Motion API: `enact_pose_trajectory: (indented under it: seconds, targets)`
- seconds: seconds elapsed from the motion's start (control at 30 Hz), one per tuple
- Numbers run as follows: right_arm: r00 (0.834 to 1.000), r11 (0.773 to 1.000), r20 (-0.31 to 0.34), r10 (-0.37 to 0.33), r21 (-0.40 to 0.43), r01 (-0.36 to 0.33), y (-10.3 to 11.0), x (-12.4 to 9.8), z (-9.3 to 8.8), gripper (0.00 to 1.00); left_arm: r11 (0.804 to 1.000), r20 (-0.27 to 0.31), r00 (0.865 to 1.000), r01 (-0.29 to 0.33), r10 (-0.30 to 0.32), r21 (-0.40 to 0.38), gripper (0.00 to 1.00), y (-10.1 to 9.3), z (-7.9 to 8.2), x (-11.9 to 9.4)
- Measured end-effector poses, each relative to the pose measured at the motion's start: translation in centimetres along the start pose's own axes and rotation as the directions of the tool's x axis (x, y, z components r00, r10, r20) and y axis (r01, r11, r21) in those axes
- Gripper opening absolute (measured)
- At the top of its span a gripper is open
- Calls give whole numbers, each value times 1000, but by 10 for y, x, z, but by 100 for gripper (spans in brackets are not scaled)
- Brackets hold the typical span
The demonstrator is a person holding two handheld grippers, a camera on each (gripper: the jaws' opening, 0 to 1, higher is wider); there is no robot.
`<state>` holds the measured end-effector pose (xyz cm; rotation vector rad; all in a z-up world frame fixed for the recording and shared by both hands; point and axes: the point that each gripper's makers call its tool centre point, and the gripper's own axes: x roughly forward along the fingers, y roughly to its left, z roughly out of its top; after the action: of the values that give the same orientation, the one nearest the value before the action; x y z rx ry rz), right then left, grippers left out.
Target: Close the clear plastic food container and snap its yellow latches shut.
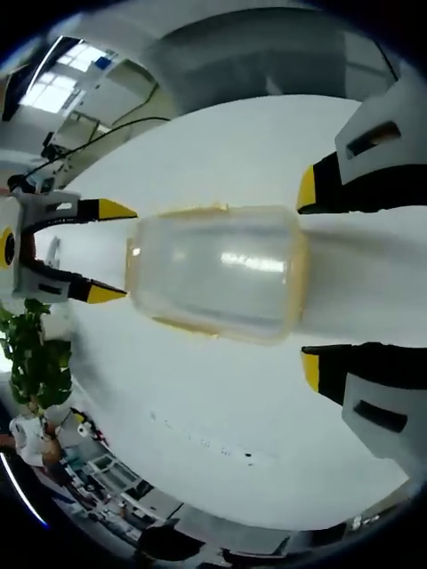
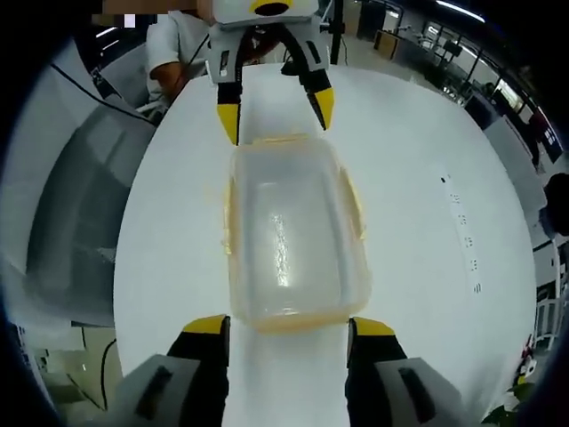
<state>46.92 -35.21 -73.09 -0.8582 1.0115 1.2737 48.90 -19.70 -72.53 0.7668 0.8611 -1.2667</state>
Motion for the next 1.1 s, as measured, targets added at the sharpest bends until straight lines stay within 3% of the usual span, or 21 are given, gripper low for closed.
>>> enact_pose_trajectory:
  seconds: [0.13, 0.23, 0.27, 0.43, 0.6, 0.7, 0.77, 0.83, 1.03, 1.07, 1.1]
  targets:
    - [1000, 999, 25, -19, 52, 18, -1, -2, 5, 55, 999, 13, 1000, -18, 18, -43, 54, 0, 4, -6]
    - [997, 991, 55, -56, 127, 49, -8, -5, 9, 56, 986, 16, 998, -55, 58, -160, 54, 7, 2, -9]
    - [996, 988, 73, -51, 147, 40, -8, -6, 11, 57, 982, 44, 997, -51, 60, -181, 56, 7, 6, -9]
    - [995, 985, 77, -65, 164, 52, -7, -6, 12, 56, 981, 1, 997, -81, 82, -175, 56, 3, -2, -7]
    - [990, 966, 105, -92, 249, 63, -10, -6, 16, 58, 964, -19, 994, -108, 106, -243, 57, 3, -7, -5]
    - [988, 957, 107, -112, 279, 78, -12, -7, 17, 58, 940, -1, 992, -118, 124, -319, 58, 5, -5, -5]
    - [987, 951, 104, -121, 296, 86, -12, -6, 17, 57, 913, 11, 991, -118, 133, -391, 59, 5, -4, -6]
    - [986, 945, 101, -132, 313, 94, -13, -4, 17, 57, 901, 9, 989, -130, 147, -414, 58, 7, -4, -7]
    - [982, 905, 101, -162, 413, 107, -14, -2, 16, 54, 857, 17, 986, -134, 164, -498, 59, 6, -1, -6]
    - [980, 887, 102, -169, 450, 106, -15, -1, 16, 54, 838, 14, 984, -142, 175, -527, 59, 7, -1, -5]
    - [976, 886, 122, -183, 450, 109, -17, 0, 19, 55, 828, 13, 984, -144, 180, -542, 59, 7, -1, -4]
